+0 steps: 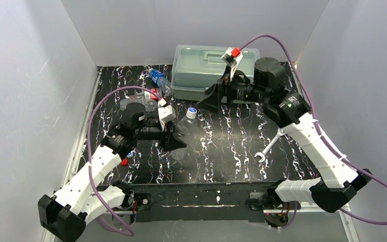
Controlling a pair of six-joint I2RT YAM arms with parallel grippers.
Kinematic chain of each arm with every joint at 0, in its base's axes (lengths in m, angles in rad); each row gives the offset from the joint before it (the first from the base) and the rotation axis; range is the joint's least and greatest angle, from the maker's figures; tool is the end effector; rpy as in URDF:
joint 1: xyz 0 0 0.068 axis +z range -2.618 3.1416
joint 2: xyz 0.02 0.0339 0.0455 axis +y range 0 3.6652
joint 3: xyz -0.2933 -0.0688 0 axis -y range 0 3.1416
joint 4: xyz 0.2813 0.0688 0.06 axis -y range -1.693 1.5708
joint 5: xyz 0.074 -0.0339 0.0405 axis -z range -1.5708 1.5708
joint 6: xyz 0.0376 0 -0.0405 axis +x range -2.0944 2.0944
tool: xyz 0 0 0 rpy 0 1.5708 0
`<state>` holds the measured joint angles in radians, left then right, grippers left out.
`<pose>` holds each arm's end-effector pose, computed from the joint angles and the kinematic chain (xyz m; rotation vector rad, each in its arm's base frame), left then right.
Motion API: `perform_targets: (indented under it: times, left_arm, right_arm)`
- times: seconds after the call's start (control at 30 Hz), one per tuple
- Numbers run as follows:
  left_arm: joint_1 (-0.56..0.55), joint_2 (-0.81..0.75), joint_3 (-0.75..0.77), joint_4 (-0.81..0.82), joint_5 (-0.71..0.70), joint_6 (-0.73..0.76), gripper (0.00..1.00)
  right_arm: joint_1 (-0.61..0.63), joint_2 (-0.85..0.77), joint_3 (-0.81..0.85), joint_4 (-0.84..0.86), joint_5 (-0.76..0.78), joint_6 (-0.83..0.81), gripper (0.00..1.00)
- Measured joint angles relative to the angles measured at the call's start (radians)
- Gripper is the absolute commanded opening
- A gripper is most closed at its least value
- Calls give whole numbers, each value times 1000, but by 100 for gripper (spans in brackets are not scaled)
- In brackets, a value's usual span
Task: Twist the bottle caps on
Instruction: Screw the bottle cap onto the plastic bottle.
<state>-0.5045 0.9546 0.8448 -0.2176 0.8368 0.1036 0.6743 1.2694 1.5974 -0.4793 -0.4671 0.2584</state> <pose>0.1884 -0.1359 0.3498 1.1052 1.5731 -1.0595 0.2130 0.1919 0.5248 -0.7293 1.6802 1.0745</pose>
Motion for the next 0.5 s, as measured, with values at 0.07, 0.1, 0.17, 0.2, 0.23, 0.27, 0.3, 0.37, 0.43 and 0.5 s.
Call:
perform_targets:
  times: [0.07,0.1,0.17,0.2,0.23,0.27,0.3,0.37,0.43,0.5]
  left_arm:
    - [0,0,0,0,89,-6,0]
    - [0,0,0,0,116,-8,0]
    - [0,0,0,0,165,-15,0]
    - [0,0,0,1,181,-19,0]
    - [0,0,0,2,196,-24,0]
    - [0,-1,0,5,208,-31,0]
    - [0,-1,0,9,217,-37,0]
    - [0,-3,0,14,229,-47,0]
    - [0,-4,0,23,236,-55,0]
    - [0,-5,0,34,242,-63,0]
  right_arm:
    - [3,-10,-36,47,-113,-4,87]
    - [4,-9,-54,72,-164,-3,85]
    - [4,1,-89,121,-248,7,80]
    - [4,6,-103,140,-277,13,78]
    - [4,13,-116,159,-306,21,76]
    - [4,18,-126,172,-325,26,75]
    - [4,26,-136,190,-351,34,74]
    - [4,36,-146,216,-381,50,72]
    - [5,42,-156,241,-406,60,70]
    - [8,43,-157,255,-426,65,66]
